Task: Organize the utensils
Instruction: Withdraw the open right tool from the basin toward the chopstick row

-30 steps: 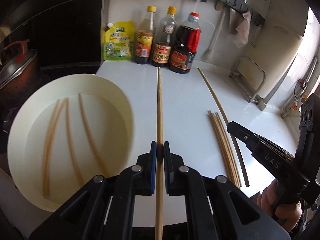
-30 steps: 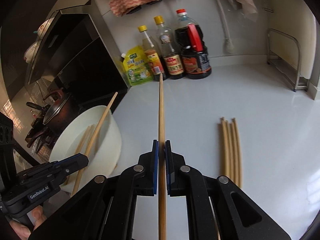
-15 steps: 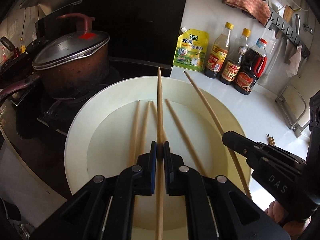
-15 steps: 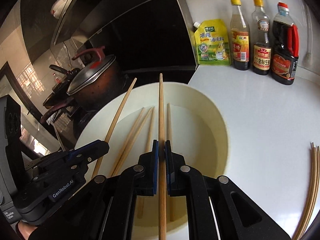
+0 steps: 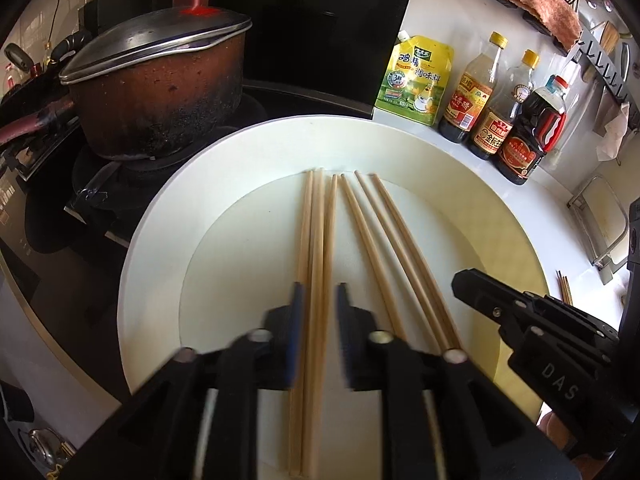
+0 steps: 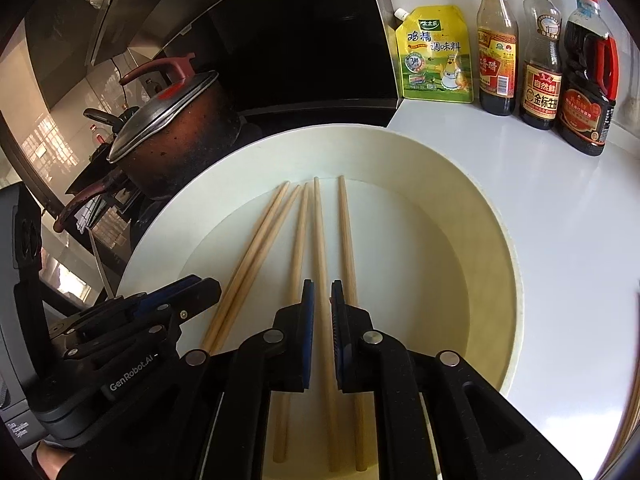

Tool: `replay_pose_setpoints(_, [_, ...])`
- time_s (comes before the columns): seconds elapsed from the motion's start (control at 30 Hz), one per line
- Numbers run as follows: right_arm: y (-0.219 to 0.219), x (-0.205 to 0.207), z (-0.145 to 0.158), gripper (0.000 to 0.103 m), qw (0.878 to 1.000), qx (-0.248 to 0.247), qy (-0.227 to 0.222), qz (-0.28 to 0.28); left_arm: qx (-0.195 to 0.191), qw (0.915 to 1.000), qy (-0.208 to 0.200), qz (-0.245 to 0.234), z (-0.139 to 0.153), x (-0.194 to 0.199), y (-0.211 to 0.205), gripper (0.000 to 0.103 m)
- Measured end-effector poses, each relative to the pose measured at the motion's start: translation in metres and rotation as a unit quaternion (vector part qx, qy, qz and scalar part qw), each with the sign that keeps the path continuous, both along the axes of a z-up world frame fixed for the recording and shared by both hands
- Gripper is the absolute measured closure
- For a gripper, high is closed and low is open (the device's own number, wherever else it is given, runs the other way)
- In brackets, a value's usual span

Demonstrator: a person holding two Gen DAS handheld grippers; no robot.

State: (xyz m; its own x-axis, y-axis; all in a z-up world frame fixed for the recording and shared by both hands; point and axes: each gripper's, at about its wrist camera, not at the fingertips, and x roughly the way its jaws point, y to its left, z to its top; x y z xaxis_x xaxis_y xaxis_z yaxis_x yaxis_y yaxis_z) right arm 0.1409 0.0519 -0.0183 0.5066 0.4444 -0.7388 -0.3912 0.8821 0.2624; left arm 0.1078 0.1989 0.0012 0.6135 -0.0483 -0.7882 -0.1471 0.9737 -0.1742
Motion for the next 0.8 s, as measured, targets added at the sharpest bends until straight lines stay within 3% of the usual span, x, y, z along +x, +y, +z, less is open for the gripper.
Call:
replay_pose_setpoints(0.07, [-0.003, -0.003, 0.001, 0.095, 1.000, 0.000, -0.005, -0.004, 0.003, 0.9999, -0.008, 0.006, 0.002, -0.004, 0.000, 0.060])
replay_pose_setpoints(0.33, [-0.017, -0.028, 0.012, 0.093, 0.999, -0.001, -0.036, -0.017, 0.004, 0.9998, -0.016, 0.012, 0.009, -0.023, -0.002, 0.054])
replay_pose_setpoints(0.47, [-0.027, -0.042, 0.015, 0.085, 0.999, 0.002, -0.049, -0.024, 0.003, 0.9997, -0.021, 0.014, 0.012, -0.034, -0.005, 0.050])
replay_pose_setpoints(0.8, [-0.062, -0.076, 0.020, 0.078, 0.997, -0.004, -0.067, -0.044, 0.013, 0.9994, -0.031, 0.013, 0.020, -0.058, -0.030, 0.038])
